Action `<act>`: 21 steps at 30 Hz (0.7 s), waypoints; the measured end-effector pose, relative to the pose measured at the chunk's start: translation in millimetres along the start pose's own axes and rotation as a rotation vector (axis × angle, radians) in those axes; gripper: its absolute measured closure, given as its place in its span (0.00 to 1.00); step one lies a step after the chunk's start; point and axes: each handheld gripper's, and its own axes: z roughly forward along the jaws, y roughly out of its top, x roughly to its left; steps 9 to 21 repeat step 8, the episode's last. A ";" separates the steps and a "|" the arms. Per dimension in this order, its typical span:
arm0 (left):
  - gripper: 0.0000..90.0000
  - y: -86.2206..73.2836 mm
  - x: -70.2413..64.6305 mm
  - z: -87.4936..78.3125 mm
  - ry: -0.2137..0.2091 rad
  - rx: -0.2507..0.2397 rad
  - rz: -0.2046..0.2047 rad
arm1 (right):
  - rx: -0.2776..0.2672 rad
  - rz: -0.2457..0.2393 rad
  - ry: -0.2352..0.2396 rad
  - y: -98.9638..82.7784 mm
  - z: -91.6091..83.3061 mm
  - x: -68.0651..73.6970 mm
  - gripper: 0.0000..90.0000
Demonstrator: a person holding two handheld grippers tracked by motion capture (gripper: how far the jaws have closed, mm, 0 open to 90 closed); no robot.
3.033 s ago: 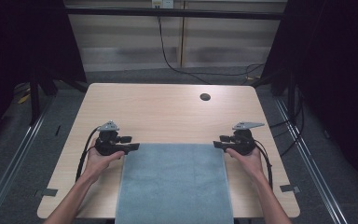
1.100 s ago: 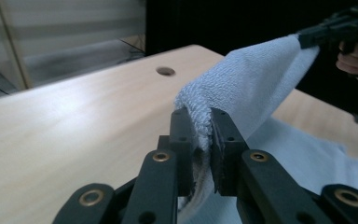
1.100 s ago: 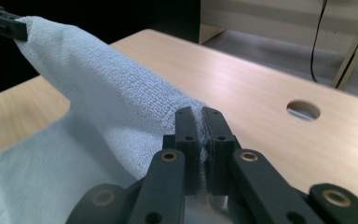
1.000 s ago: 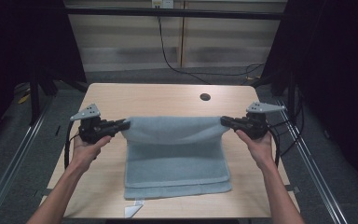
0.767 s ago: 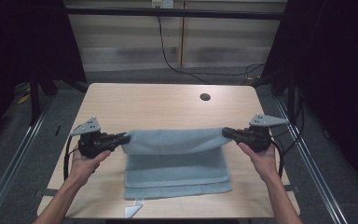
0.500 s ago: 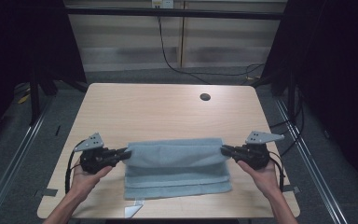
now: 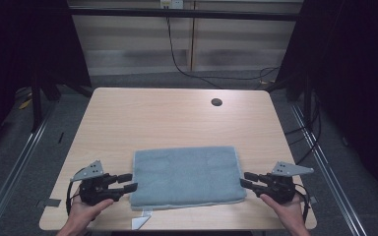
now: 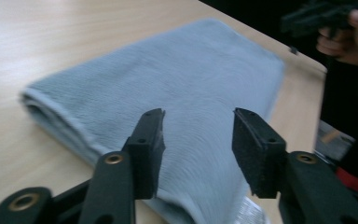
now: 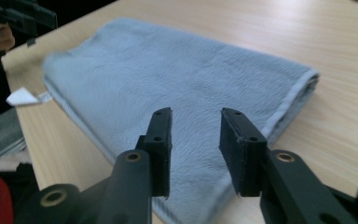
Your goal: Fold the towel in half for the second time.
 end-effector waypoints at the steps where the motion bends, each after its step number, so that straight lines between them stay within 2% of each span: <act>1: 0.56 0.1 5.5 -0.5 0.029 -0.001 -0.003 | -0.005 0.004 -0.005 0.1 -1.0 -1.3 0.71; 4: 0.50 -1.9 21.0 -0.2 0.101 0.015 -0.027 | -0.037 0.026 -0.047 0.4 -3.0 -6.4 0.67; 5: 0.48 -2.7 25.7 -0.5 0.104 0.018 -0.042 | -0.040 0.032 -0.058 0.1 -3.3 -8.0 0.66; 7: 0.46 -3.7 31.2 -1.1 0.141 0.012 -0.048 | -0.047 0.050 -0.081 -1.6 -3.7 -12.7 0.62; 8: 0.44 -4.2 34.0 -1.3 0.145 0.008 -0.063 | -0.049 0.060 -0.084 -2.6 -3.6 -14.2 0.61; 21: 0.44 -4.2 34.0 -1.3 0.145 0.008 -0.063 | -0.049 0.060 -0.084 -2.6 -3.6 -14.2 0.61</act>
